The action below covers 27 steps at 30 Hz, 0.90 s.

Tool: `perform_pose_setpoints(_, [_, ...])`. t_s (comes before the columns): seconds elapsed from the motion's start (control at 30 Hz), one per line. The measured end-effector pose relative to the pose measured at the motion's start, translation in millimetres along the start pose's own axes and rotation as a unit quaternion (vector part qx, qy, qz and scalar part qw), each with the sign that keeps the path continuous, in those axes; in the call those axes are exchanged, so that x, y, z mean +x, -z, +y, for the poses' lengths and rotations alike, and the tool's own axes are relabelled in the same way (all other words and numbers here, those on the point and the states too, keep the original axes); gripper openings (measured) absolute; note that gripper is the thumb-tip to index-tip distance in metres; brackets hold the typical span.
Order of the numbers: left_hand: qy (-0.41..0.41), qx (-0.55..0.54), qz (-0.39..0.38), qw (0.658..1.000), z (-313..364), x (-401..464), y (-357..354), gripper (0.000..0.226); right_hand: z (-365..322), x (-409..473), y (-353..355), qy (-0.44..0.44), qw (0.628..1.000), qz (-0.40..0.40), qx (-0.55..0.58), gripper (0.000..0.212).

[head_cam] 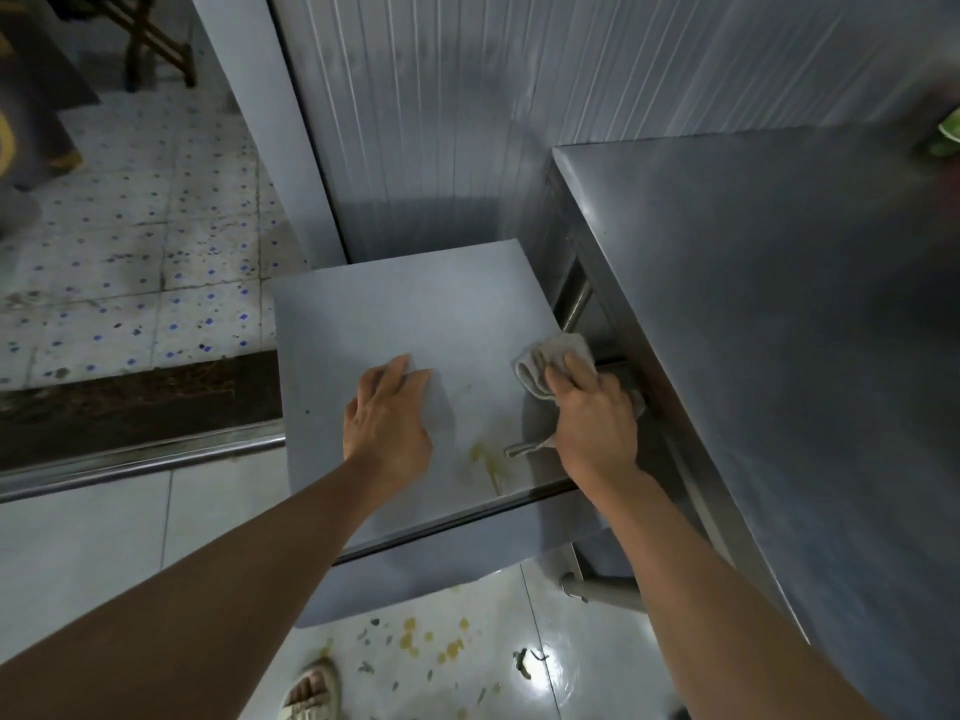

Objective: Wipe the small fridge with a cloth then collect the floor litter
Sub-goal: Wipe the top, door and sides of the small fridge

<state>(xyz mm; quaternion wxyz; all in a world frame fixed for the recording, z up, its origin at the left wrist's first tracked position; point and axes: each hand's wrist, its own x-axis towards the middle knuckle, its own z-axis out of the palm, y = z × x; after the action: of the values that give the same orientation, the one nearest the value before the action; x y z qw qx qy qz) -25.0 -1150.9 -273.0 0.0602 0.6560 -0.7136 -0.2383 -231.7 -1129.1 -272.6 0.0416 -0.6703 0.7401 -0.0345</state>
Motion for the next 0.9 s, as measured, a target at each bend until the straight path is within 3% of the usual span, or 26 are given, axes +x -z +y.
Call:
perform_pose_setpoints(0.1, [0.001,0.002,0.004,1.0,-6.5,-10.0,1.4,0.068,-7.4,3.7,-3.7,-0.007,1.0,-0.018,0.006,0.064])
perform_pose_setpoints(0.23, [0.025,-0.01,0.021,0.999,-21.1,-26.2,4.6,0.066,-24.5,-6.0,-6.6,-0.013,0.999,-0.003,0.03,0.059])
perform_pose_setpoints(0.43, [0.063,-0.03,0.018,0.997,-42.0,-51.7,12.5,0.069,-82.5,-43.6,-15.0,0.132,0.987,-0.021,0.094,0.055])
perform_pose_setpoints(0.53, [0.08,-0.034,0.026,0.996,-44.8,-71.4,9.9,0.069,-59.2,-40.7,-7.8,0.197,0.979,-0.043,0.038,0.065])
perform_pose_setpoints(0.67, [0.115,-0.043,0.034,0.992,-50.6,-88.5,10.2,0.07,-25.7,-27.8,2.0,0.072,0.996,-0.049,-0.007,0.074])
perform_pose_setpoints(0.77, [0.128,-0.097,0.042,0.986,-61.4,-92.5,11.9,0.068,-53.3,-31.8,-3.9,0.01,0.998,-0.064,0.026,0.069])
perform_pose_setpoints(0.9, [0.132,-0.206,0.082,0.966,-71.1,-95.9,15.4,0.064,-112.5,-53.9,-18.3,0.092,0.991,-0.031,0.088,0.06])
